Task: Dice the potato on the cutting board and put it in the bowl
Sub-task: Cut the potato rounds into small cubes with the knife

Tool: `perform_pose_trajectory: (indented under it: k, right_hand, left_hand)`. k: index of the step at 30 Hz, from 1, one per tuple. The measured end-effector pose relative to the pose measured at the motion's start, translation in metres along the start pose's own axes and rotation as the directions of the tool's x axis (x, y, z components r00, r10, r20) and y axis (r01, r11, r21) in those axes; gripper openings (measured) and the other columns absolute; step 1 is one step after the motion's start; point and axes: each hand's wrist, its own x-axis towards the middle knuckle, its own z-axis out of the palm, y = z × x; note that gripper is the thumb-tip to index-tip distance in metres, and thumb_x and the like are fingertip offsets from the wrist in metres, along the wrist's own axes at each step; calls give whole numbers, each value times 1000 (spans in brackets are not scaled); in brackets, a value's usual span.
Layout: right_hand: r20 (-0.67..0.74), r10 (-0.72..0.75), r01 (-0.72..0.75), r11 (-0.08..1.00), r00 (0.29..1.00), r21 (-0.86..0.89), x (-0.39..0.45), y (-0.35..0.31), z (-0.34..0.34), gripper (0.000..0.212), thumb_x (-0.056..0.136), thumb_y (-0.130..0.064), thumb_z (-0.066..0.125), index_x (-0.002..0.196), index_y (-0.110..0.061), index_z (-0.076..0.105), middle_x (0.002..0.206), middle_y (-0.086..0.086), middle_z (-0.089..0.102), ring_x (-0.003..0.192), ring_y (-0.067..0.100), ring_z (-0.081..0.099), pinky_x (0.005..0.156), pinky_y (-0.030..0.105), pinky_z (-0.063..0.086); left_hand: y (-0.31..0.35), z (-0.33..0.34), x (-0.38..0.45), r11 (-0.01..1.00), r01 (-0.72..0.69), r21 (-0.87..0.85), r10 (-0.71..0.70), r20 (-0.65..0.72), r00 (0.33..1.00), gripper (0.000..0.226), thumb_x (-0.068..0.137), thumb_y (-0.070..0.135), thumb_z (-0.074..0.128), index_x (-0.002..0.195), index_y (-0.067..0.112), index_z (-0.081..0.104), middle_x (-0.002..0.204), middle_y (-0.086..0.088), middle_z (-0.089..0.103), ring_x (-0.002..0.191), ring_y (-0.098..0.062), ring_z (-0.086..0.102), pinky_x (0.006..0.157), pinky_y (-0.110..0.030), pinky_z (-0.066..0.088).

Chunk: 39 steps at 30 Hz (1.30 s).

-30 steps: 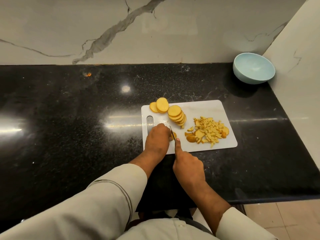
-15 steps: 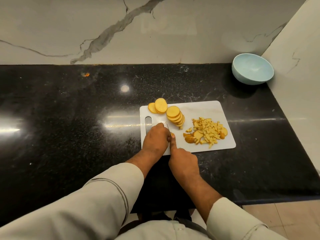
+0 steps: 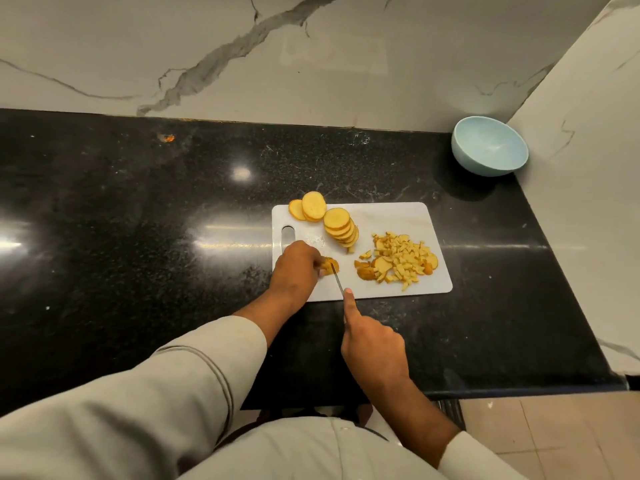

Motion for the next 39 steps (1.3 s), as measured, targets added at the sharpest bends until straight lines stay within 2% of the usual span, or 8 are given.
perform_pose_trajectory:
  k: [5, 12, 17, 20, 22, 27, 32, 39]
  right_hand:
    - [-23, 30, -30, 999, 999, 24, 30, -15, 1, 58, 99, -24, 34, 152, -21, 12, 87, 4, 66, 77, 25, 65, 58, 34, 36]
    - [-11, 25, -24, 995, 1000, 99, 52, -27, 9, 62, 93, -17, 37, 151, -17, 17, 92, 6, 65, 82, 28, 64, 62, 36, 40]
    - [-37, -8, 11, 998, 999, 64, 73, -32, 4, 58, 92, -10, 36, 149, -14, 22, 100, 9, 66, 88, 31, 65, 62, 35, 35]
    - [-29, -28, 28, 1000, 999, 8, 71, -27, 1, 57, 93, -12, 36, 149, -14, 24, 99, 10, 66, 86, 30, 65, 61, 33, 34]
    - [-14, -29, 29, 999, 999, 12, 60, -23, 3, 53, 95, -16, 37, 147, -13, 28, 97, 10, 66, 85, 31, 65, 60, 34, 35]
    - [63, 5, -8, 999, 998, 52, 42, -15, 7, 41, 96, -18, 38, 137, -13, 34, 98, 9, 65, 87, 30, 65, 62, 35, 37]
    - [121, -16, 12, 999, 992, 38, 7, -5, 16, 46, 101, -22, 33, 146, -16, 23, 100, 6, 66, 87, 25, 66, 71, 38, 49]
    - [49, 10, -12, 999, 999, 37, -6, 11, 2, 44, 103, -31, 28, 146, -22, 23, 95, 0, 66, 83, 20, 66, 72, 37, 53]
  left_hand:
    - [8, -4, 1, 998, -24, 60, 23, 12, 1000, 10, 81, 12, 70, 87, 6, 75, 90, -9, 64, 81, -26, 61, 65, -25, 40]
    - [12, -7, 5, 994, -47, 102, 40, 67, 997, 9, 82, 16, 69, 83, 7, 72, 83, -10, 62, 79, -28, 61, 64, -29, 44]
    - [12, -8, 5, 995, 19, 94, -24, 53, 998, 27, 80, 11, 64, 54, 14, 55, 59, 0, 44, 66, -28, 52, 57, -28, 37]
    - [11, -7, 5, 996, 12, 89, -17, 47, 999, 10, 80, 16, 68, 74, 9, 70, 76, -8, 60, 75, -29, 59, 61, -28, 42]
    - [10, -6, 7, 995, -5, 98, 0, 48, 999, 12, 80, 20, 72, 82, 8, 72, 87, -10, 65, 81, -30, 62, 66, -30, 48]
    - [12, -5, 8, 995, -2, 99, 0, 24, 1000, 9, 80, 17, 71, 82, 8, 71, 90, -11, 66, 85, -31, 63, 71, -33, 52]
    - [8, -2, 8, 997, 2, 79, -5, 33, 999, 7, 82, 15, 70, 87, 10, 71, 95, -10, 65, 89, -29, 62, 76, -34, 53]
    - [-5, 2, 4, 998, -64, 23, 64, -4, 998, 10, 85, 15, 67, 90, 8, 73, 89, -5, 57, 83, -22, 55, 69, -28, 43]
